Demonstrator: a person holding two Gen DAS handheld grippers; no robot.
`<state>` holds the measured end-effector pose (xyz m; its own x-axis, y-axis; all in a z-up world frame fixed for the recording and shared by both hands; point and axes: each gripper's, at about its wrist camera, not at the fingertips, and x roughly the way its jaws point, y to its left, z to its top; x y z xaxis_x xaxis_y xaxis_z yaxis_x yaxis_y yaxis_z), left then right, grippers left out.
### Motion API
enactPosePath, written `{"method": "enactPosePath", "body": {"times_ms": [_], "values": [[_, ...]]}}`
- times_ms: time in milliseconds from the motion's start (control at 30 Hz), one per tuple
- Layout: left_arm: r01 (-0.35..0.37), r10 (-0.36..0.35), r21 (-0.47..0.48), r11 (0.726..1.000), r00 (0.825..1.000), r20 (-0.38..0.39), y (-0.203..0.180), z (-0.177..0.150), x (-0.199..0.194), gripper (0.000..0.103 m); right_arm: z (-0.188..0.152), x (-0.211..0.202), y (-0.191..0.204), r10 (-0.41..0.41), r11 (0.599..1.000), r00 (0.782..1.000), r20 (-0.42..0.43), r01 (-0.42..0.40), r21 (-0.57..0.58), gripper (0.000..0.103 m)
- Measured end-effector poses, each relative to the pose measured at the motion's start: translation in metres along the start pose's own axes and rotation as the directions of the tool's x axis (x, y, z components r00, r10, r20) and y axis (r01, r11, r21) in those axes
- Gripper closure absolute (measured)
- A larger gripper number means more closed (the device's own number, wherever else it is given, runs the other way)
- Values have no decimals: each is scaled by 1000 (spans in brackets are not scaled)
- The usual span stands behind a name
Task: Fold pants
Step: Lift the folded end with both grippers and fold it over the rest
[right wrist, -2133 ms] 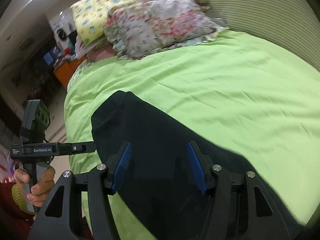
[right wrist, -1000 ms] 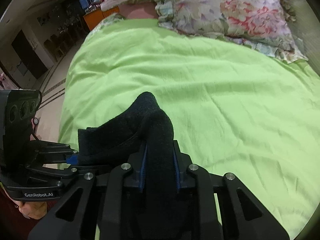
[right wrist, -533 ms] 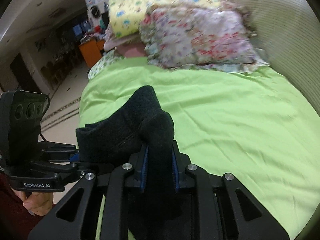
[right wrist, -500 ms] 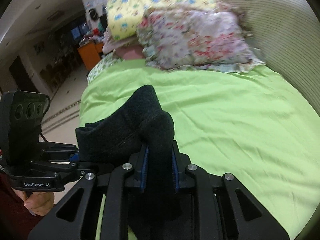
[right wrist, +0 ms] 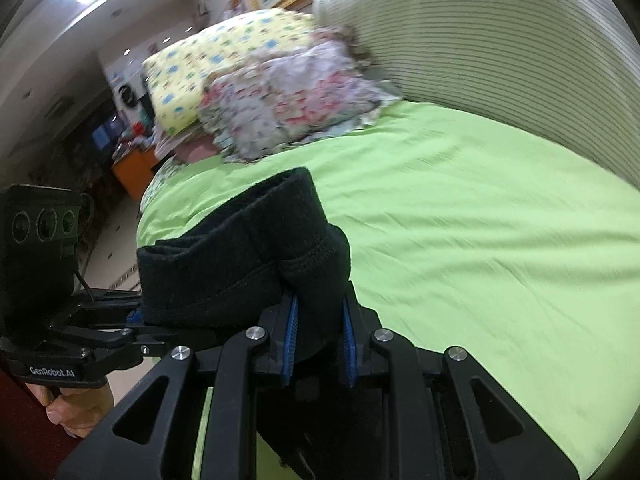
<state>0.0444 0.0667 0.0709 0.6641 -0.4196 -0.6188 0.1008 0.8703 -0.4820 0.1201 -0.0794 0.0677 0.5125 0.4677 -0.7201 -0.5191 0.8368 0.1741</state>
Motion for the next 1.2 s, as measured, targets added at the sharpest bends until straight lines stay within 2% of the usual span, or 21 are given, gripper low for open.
{"method": "enactPosePath", "body": {"times_ms": [200, 467, 900, 1000, 1100, 1200], "values": [[32, -27, 75, 997, 997, -66, -40, -13, 31, 90, -32, -25, -33, -16, 996, 999, 33, 13, 92, 83], [49, -27, 149, 988, 988, -149, -73, -32, 72, 90, -70, -41, -69, -28, 983, 998, 61, 16, 185, 84], [31, 23, 265, 964, 980, -197, -97, -46, 111, 90, -102, -54, -93, -44, 971, 994, 95, 20, 239, 84], [23, 40, 290, 957, 977, -210, -101, -51, 119, 89, -108, -54, -96, -76, 967, 994, 78, 54, 250, 82], [20, 50, 295, 955, 972, -228, -104, -54, 129, 87, -113, -54, -101, -151, 953, 988, 40, 135, 270, 82], [13, 64, 315, 949, 970, -234, -108, -59, 136, 85, -120, -59, -108, -171, 938, 985, 33, 152, 313, 82]]}}
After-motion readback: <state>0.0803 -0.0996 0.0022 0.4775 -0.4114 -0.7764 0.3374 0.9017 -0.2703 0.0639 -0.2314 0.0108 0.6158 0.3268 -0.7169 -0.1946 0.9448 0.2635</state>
